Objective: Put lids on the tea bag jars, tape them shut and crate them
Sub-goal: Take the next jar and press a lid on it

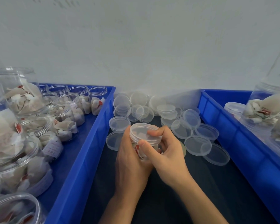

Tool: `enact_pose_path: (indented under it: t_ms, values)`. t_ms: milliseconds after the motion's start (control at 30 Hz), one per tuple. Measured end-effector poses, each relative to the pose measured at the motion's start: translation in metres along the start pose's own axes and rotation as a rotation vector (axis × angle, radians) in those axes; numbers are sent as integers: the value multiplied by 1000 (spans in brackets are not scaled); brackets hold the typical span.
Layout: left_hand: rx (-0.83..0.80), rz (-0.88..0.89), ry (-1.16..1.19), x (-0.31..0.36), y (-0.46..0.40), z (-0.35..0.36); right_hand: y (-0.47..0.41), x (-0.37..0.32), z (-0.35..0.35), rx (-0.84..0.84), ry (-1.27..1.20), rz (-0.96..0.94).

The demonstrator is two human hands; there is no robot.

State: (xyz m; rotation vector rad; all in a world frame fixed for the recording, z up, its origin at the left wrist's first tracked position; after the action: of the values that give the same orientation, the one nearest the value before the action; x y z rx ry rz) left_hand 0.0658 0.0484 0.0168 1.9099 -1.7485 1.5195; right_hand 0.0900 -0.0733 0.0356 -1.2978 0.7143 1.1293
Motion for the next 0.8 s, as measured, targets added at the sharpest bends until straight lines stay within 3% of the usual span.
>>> enact_pose_path:
  t_ms: [233, 300, 400, 500, 800]
  values:
    - [55, -2, 27, -4, -1, -2, -7, -11, -16, -114, 58, 42]
    - [104, -39, 49, -9, -3, -3, -11, -15, -35, -36, 139, 22]
    - [159, -70, 81, -19, -7, -3, -17, -9, -58, 34, 670, -24]
    - [157, -59, 108, -24, -10, 1, -16, 9, -55, -90, 1042, 5]
    - [18, 20, 170, -27, -12, 6, -16, 25, -41, -221, 1142, 21]
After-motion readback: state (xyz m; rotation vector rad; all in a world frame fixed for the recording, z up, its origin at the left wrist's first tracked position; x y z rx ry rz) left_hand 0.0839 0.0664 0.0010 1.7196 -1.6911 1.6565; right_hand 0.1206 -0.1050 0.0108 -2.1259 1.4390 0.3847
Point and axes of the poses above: each hand's wrist, its own y-axis away from the middle knuckle, its own z-axis out of the palm, x = y × z, the point moved 4 cm from there along -y, towards the middle knuckle, and after that the axes turned 14 degrees about -y, right-handed, at the moved point
